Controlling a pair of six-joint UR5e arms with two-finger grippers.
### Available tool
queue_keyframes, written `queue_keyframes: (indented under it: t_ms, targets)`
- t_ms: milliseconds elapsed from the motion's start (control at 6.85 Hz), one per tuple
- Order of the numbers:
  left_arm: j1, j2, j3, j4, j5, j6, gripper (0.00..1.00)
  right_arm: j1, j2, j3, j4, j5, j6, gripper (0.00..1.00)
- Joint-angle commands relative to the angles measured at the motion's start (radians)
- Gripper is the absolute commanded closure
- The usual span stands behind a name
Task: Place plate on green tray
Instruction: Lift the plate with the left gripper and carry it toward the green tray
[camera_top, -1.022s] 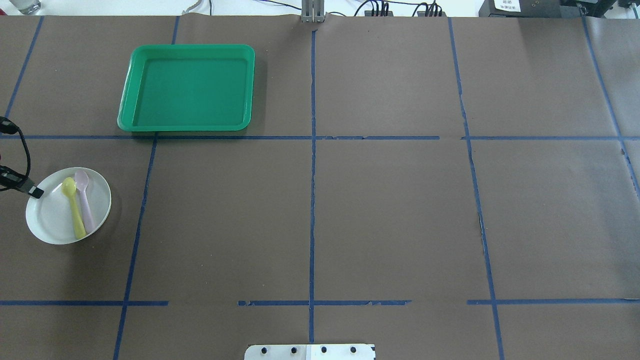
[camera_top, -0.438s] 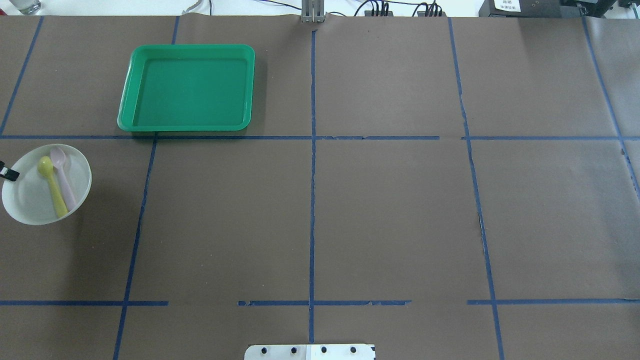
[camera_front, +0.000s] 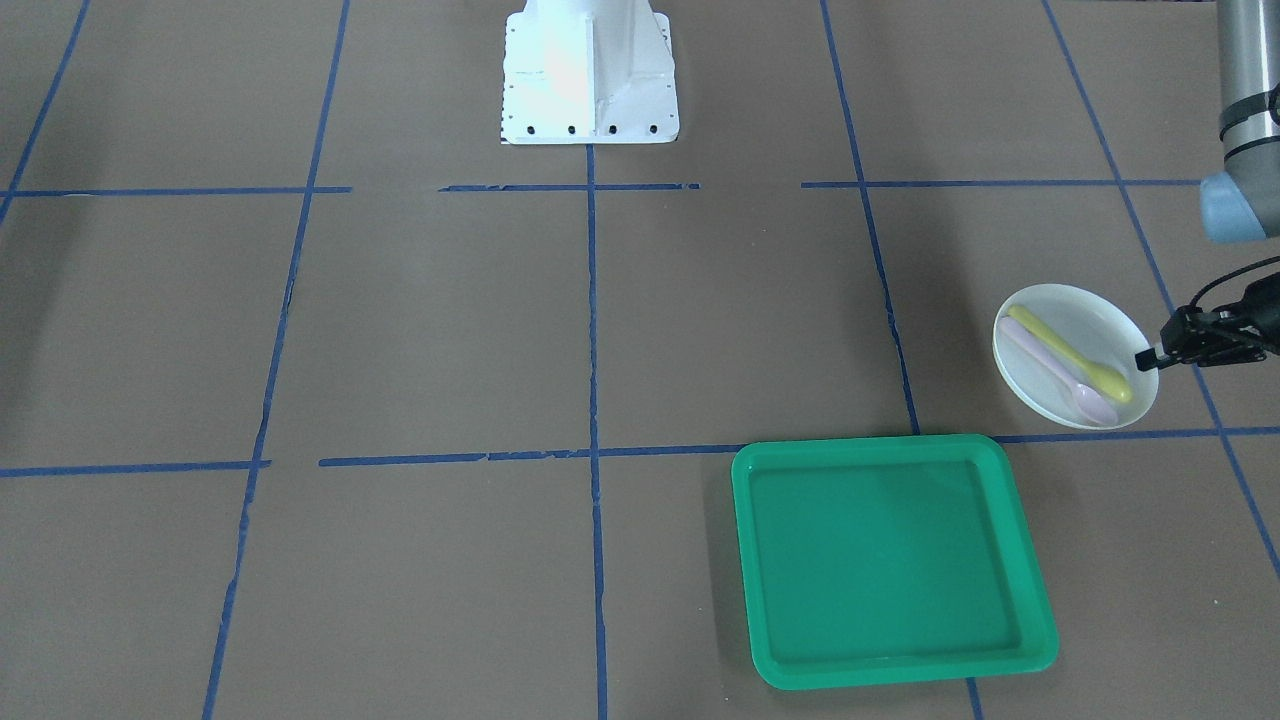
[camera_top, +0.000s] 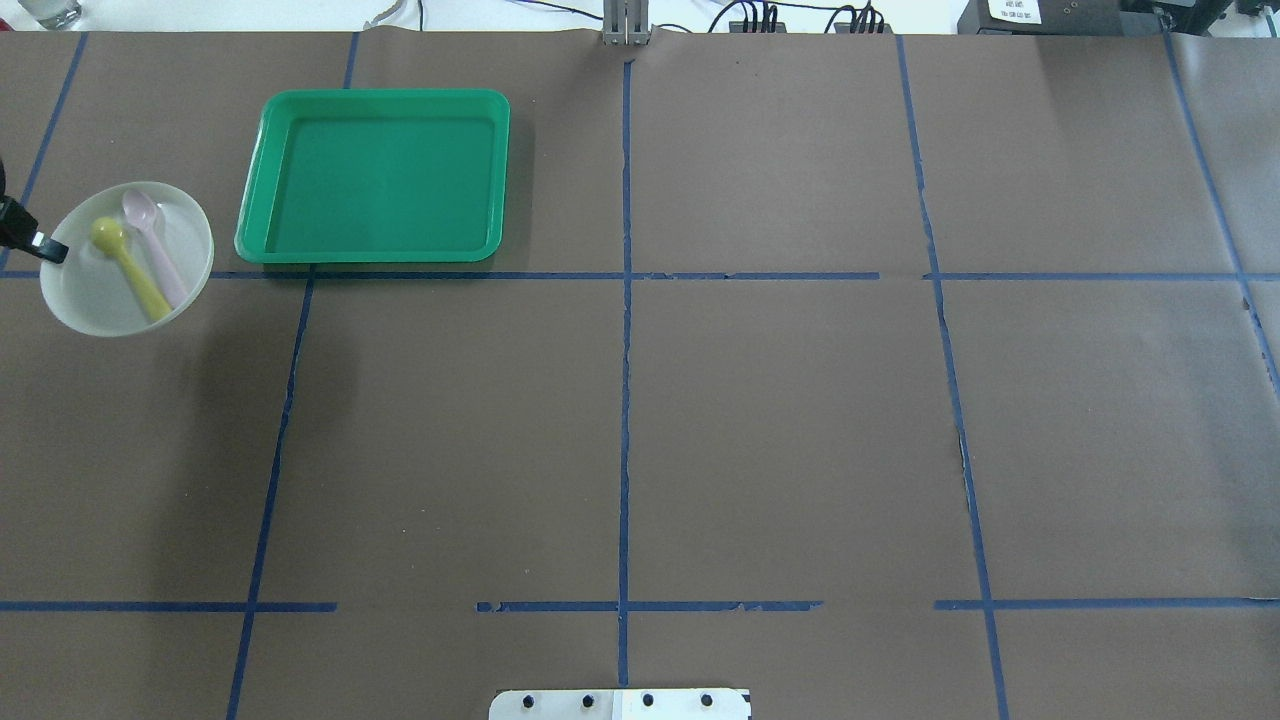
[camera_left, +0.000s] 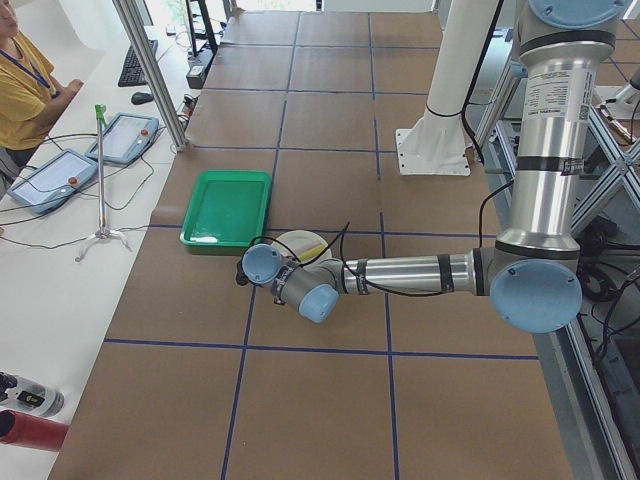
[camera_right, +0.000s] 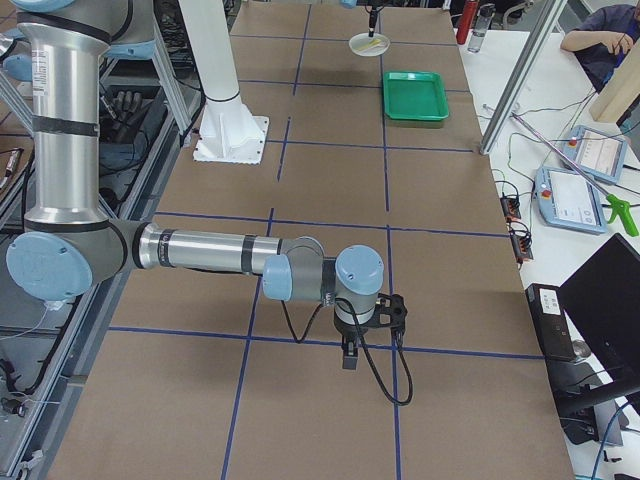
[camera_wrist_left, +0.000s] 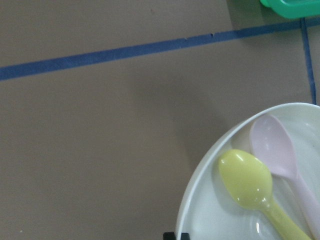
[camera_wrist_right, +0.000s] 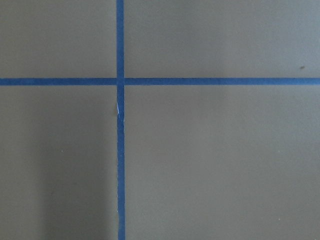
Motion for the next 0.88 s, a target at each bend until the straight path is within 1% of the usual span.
queue_keyframes:
  t_ms: [0,146,292,438,584,730]
  targets:
    - [0.007,-0.222,0.212,0.005,0.007,-0.062,1.0,0.0,0.0,0.0,0.0,0.0,0.0,0.0]
    - [0.02,-0.283,0.271,0.003,0.011,-0.068,1.0,0.0,0.0,0.0,0.0,0.0,-0.002,0.0]
    - [0.062,-0.346,0.301,-0.004,0.018,-0.12,1.0,0.0,0.0,0.0,0.0,0.0,0.0,0.0]
    - [0.092,-0.383,0.314,-0.013,0.094,-0.143,1.0,0.0,0.0,0.0,0.0,0.0,0.0,0.0]
    - [0.119,-0.397,0.343,-0.103,0.106,-0.207,1.0,0.0,0.0,0.0,0.0,0.0,0.0,0.0]
    - [0.146,-0.4,0.362,-0.168,0.173,-0.24,1.0,0.0,0.0,0.0,0.0,0.0,0.0,0.0]
